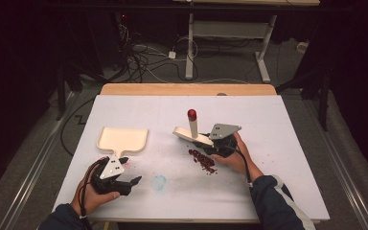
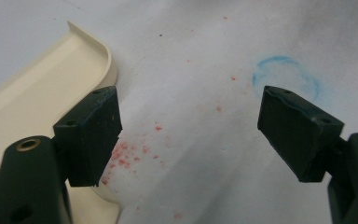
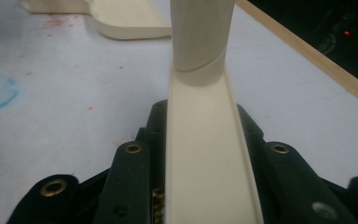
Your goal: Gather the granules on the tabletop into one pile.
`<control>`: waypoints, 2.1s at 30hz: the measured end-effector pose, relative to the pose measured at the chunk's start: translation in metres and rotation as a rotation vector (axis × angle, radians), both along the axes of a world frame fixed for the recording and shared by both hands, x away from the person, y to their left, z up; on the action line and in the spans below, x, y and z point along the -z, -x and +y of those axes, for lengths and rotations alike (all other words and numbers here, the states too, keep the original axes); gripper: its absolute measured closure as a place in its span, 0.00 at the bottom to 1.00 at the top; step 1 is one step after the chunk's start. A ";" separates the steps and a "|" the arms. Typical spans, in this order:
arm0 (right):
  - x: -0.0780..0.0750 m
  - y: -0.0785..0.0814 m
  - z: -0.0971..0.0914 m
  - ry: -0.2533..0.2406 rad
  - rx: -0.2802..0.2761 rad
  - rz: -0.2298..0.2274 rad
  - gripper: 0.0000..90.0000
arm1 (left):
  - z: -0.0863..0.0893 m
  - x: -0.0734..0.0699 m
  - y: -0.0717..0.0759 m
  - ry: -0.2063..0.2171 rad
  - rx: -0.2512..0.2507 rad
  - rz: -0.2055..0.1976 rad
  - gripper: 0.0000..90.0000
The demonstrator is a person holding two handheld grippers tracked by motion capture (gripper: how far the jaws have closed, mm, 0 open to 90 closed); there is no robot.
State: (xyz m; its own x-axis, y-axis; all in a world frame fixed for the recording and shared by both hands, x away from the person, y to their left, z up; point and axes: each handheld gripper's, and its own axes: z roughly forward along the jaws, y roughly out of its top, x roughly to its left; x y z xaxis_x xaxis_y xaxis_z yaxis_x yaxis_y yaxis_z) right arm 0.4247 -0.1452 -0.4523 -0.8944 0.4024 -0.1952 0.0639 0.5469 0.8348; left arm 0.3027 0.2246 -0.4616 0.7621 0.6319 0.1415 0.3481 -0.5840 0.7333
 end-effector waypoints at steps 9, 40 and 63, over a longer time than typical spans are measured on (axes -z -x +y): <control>0.003 0.028 -0.024 0.037 -0.125 -0.027 0.75 | -0.002 0.000 -0.001 -0.004 -0.010 0.005 0.23; -0.021 0.083 -0.052 -0.073 -0.304 0.070 0.75 | -0.002 -0.002 0.001 -0.007 -0.008 -0.009 0.23; -0.019 0.041 -0.033 -0.115 -0.208 0.135 0.75 | -0.002 -0.003 0.001 0.005 0.010 -0.009 0.23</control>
State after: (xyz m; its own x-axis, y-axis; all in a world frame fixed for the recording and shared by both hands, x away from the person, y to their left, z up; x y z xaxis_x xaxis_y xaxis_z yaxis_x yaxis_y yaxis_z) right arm 0.3833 -0.1778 -0.4335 -0.9751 0.2195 -0.0319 0.0752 0.4624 0.8835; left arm 0.3020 0.2224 -0.4587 0.7669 0.6251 0.1451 0.3360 -0.5838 0.7391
